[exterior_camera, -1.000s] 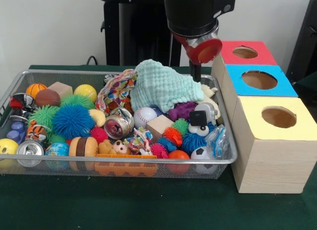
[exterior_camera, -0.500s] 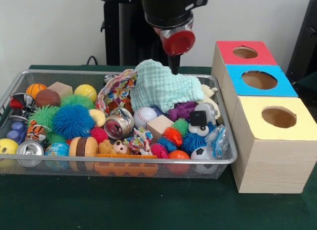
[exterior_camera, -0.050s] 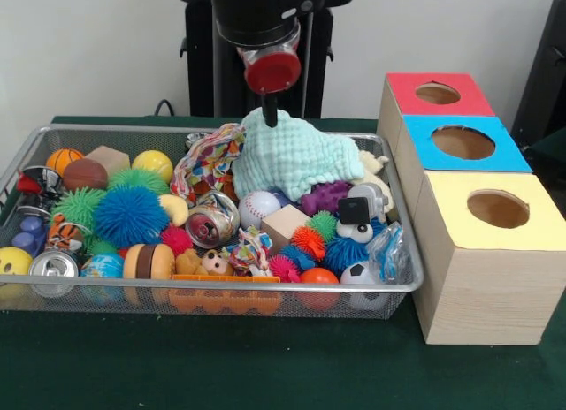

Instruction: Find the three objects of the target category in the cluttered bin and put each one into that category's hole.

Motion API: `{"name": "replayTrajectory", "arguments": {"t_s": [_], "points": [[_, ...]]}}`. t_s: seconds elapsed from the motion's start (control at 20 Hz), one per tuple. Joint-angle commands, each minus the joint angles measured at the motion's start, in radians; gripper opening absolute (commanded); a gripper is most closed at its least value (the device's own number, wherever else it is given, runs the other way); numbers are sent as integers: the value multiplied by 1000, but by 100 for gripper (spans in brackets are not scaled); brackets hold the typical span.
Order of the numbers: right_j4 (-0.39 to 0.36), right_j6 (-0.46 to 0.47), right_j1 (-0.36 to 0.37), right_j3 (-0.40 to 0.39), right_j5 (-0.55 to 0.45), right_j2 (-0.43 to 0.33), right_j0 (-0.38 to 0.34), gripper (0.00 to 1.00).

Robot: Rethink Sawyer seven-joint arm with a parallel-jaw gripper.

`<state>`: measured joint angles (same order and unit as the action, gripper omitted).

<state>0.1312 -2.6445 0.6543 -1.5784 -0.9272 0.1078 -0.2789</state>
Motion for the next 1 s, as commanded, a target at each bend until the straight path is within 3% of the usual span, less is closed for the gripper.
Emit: {"name": "replayTrajectory", "arguments": {"t_s": [0.05, 0.45, 0.95, 1.0], "points": [[-51, 185, -1, -100, 49, -131, -38, 0], [-74, 155, -119, 19, 75, -188, -54, 0], [-114, 133, -331, 301, -9, -193, -35, 0], [-120, 129, -367, 365, -49, -191, -32, 0]]}}
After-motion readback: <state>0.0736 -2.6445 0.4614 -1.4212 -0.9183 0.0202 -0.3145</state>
